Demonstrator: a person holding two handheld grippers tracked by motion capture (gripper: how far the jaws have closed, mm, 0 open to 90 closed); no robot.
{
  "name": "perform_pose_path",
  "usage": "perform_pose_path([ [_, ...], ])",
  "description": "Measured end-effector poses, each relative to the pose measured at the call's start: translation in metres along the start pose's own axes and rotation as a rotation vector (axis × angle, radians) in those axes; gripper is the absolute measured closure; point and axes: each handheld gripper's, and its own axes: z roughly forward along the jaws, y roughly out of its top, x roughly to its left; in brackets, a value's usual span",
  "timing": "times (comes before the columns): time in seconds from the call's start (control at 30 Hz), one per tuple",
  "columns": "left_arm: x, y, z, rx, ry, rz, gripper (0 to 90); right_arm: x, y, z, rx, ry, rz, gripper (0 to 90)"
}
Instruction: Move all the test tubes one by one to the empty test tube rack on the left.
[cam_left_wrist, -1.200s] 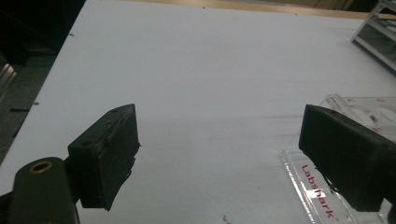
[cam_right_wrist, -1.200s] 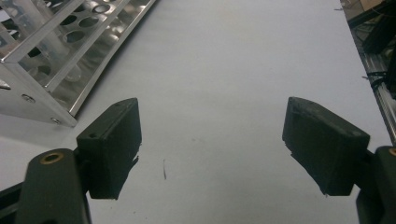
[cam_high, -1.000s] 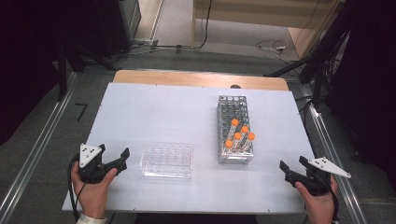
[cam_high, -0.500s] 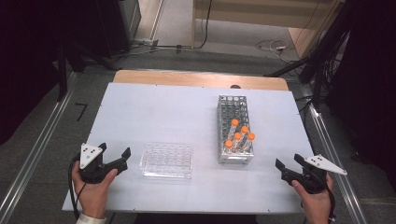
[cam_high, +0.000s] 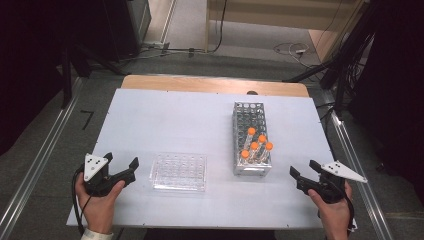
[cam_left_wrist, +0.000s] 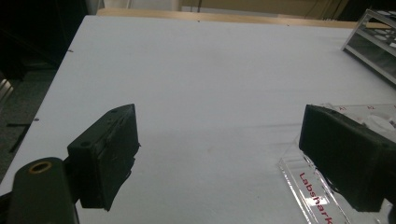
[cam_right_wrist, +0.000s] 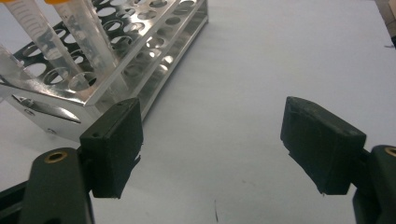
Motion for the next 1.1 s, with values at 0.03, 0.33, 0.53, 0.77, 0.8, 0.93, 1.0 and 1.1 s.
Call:
perform_pose_path([
  [0.03, 0.000, 0.000, 0.000, 0.000, 0.000, 0.000, 12.6, 0.001, 0.001, 0.000, -0.002, 0.003, -0.002, 19.9],
  [0.33, -0.001, 0.000, 0.000, -0.008, 0.004, 0.002, 12.6, 0.012, 0.013, 0.005, -0.018, 0.030, -0.026, 20.4],
  [0.53, 0.000, 0.000, 0.000, -0.006, 0.008, 0.000, 12.6, 0.019, 0.019, 0.007, -0.025, 0.041, -0.041, 21.9],
  [0.77, 0.001, 0.000, 0.000, -0.009, 0.011, -0.004, 12.6, 0.026, 0.024, 0.009, -0.034, 0.074, -0.047, 23.7],
  [0.8, 0.001, 0.000, 0.000, -0.009, 0.011, -0.004, 12.6, 0.027, 0.024, 0.010, -0.034, 0.079, -0.049, 24.2],
  [0.93, 0.001, 0.000, -0.001, -0.013, 0.012, -0.003, 12.6, 0.033, 0.025, 0.017, -0.027, 0.093, -0.061, 26.0],
  [1.0, 0.002, 0.000, -0.001, -0.013, 0.013, -0.004, 12.6, 0.036, 0.026, 0.020, -0.026, 0.101, -0.070, 28.2],
  [1.1, 0.002, 0.000, -0.001, -0.013, 0.015, -0.006, 12.7, 0.042, 0.028, 0.024, -0.028, 0.114, -0.083, 30.4],
])
